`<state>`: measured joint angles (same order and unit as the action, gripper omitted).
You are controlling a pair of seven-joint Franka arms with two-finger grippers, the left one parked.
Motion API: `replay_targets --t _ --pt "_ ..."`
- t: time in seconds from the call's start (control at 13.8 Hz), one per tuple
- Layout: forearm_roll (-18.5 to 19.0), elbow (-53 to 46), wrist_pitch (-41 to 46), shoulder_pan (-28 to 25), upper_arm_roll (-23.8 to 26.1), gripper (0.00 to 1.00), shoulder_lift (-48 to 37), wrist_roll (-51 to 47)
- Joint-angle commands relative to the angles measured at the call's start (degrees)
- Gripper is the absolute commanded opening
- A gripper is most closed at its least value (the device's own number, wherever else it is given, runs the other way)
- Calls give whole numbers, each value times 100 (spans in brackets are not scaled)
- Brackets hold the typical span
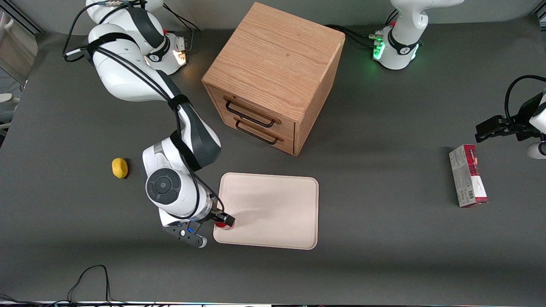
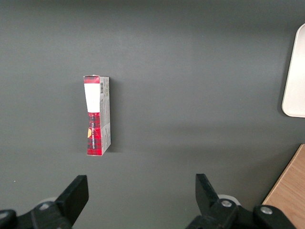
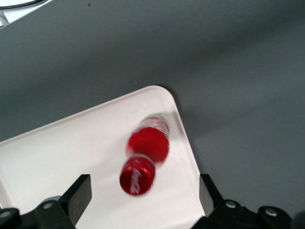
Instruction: Place coke bottle on tray
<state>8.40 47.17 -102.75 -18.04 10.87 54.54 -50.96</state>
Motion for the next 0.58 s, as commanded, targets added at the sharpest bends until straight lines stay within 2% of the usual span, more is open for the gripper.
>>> replay_targets --t 0.0,0.22,0.44,0.51 --pt "22 711 754 308 3 100 -915 707" --pt "-619 2947 810 1159 -14 100 -2792 2382" --pt "-647 4779 748 1855 -58 100 -4403 3879" --pt "-656 5228 670 1866 -267 100 -4851 4231"
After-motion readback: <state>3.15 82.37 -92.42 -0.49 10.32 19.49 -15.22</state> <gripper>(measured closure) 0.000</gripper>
